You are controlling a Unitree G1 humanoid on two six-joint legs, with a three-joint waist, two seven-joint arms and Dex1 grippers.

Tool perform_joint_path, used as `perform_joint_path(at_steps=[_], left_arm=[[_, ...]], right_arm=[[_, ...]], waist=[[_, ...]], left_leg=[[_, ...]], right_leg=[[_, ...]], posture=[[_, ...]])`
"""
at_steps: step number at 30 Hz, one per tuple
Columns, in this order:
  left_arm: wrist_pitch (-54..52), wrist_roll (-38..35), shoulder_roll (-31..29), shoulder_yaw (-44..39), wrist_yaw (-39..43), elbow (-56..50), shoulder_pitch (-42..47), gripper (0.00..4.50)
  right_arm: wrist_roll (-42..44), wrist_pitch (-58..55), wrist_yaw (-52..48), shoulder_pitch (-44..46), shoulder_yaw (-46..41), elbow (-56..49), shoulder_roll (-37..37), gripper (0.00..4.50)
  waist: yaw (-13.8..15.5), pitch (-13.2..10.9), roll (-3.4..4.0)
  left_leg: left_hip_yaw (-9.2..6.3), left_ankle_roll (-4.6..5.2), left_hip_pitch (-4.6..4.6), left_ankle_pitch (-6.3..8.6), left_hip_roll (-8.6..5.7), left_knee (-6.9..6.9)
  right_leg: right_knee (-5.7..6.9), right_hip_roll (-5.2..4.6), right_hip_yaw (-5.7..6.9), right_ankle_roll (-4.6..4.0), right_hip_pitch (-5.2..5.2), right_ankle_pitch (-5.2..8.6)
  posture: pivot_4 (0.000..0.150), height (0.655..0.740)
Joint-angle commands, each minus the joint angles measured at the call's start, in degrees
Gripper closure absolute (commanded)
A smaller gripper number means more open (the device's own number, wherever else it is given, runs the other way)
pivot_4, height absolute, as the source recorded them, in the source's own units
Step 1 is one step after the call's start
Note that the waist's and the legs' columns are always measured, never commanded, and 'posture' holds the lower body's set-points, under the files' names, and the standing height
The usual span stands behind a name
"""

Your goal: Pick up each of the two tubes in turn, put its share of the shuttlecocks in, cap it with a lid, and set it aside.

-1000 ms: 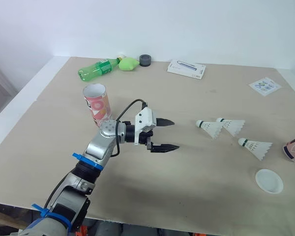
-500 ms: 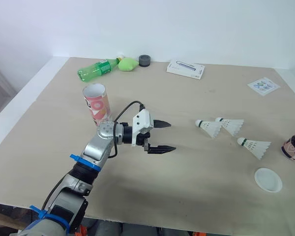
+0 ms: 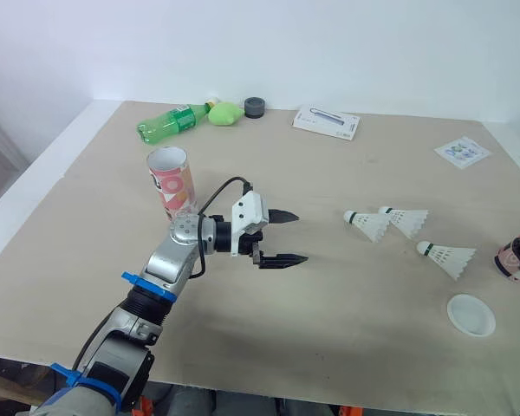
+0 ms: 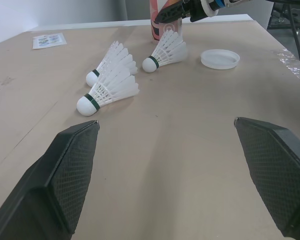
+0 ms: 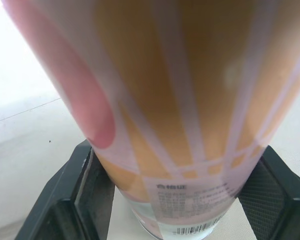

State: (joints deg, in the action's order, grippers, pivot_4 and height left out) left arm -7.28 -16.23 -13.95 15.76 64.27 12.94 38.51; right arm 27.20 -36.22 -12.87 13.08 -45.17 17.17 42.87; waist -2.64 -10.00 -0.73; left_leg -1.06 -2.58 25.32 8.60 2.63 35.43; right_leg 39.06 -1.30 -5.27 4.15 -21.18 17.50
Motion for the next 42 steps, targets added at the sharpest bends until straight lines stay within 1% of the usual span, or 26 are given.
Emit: perform_joint_path(at_steps=[1, 11, 15, 24, 30, 35, 38, 39, 42], left_arm=[[1.5, 0.0, 0.1, -1.3, 0.0, -0.5, 1.4, 0.00], [2.3, -0.2, 0.1, -1.8, 0.2, 0.6, 1.9, 0.00], [2.4, -0.2, 0.2, -1.9, 0.3, 1.1, 2.1, 0.00], [2.0, -0.5, -0.1, -2.1, 0.8, 1.4, 3.0, 0.00], [1.8, -0.6, -0.2, -2.4, 1.4, 1.7, 3.4, 0.00], [0.3, -1.0, -1.3, -3.4, 1.0, 0.8, 2.7, 0.00], [-4.9, -3.1, -5.2, -4.3, 1.7, -6.3, -2.7, 0.00], [-7.2, -4.4, -6.8, -4.7, 2.2, -9.0, -4.9, 0.00], [-9.3, -5.7, -11.7, -5.5, 3.6, -15.4, -11.5, 0.00]], right_arm=[[0.6, -0.5, -0.4, 0.0, 0.0, -0.2, 0.3, 0.03], [1.6, -3.2, -3.3, -1.6, 0.8, -5.1, 1.4, 0.03], [1.7, -3.7, -3.9, -3.0, -0.6, -6.6, 1.8, 0.03], [2.8, -6.0, -5.4, -10.1, -4.3, -14.0, 1.7, 0.03], [7.6, -10.1, -8.3, -15.0, -7.4, -21.6, 0.5, 0.03], [15.3, -13.7, -15.0, -21.8, -11.3, -30.3, -0.7, 0.03], [23.3, -12.7, -23.5, -30.2, -14.2, -45.2, -2.6, 0.03], [25.4, -12.4, -25.0, -31.9, -14.2, -49.6, -2.8, 0.03], [29.4, -11.2, -26.9, -34.7, -13.1, -58.2, -2.3, 0.03]], waist=[[0.0, 0.0, 0.03], [0.0, 0.0, 0.07], [0.0, 0.0, 0.07], [0.0, 0.0, 0.07], [0.0, 0.0, 0.03], [0.0, 0.0, 0.04], [-0.1, 0.0, 0.09], [-0.1, 0.1, 0.20], [-0.5, 0.0, 0.10]], left_leg=[[0.01, 0.00, 0.00, 0.00, 0.00, -0.01], [0.11, 0.01, 0.01, 0.01, -0.01, -0.07], [0.11, 0.01, 0.00, 0.01, -0.01, -0.07], [0.12, 0.01, 0.02, 0.01, -0.01, -0.08], [0.13, 0.00, 0.02, 0.01, -0.01, -0.08], [0.14, 0.01, 0.00, 0.01, 0.00, -0.08], [0.11, 0.01, 0.07, 0.03, 0.00, -0.16], [0.13, -0.01, 0.03, 0.08, 0.02, -0.15], [0.11, -0.03, -0.07, 0.16, 0.14, -0.27]], right_leg=[[0.00, 0.00, -0.01, 0.00, -0.01, 0.00], [0.00, -0.01, -0.13, 0.03, -0.08, 0.03], [0.00, -0.01, -0.14, 0.03, -0.09, 0.03], [-0.01, -0.01, -0.14, 0.05, -0.10, 0.05], [-0.01, -0.01, -0.16, 0.05, -0.12, 0.05], [-0.01, 0.00, -0.18, 0.05, -0.11, 0.04], [-0.02, -0.01, -0.15, 0.04, -0.18, 0.12], [-0.02, 0.01, -0.17, 0.03, -0.16, 0.13], [-0.02, 0.12, -0.16, -0.11, -0.16, 0.22]], posture=[[0.150, 0.7203], [0.150, 0.7203], [0.150, 0.7203], [0.150, 0.7203], [0.150, 0.7203], [0.150, 0.7203], [0.150, 0.7203], [0.150, 0.7203], [0.150, 0.7203]])
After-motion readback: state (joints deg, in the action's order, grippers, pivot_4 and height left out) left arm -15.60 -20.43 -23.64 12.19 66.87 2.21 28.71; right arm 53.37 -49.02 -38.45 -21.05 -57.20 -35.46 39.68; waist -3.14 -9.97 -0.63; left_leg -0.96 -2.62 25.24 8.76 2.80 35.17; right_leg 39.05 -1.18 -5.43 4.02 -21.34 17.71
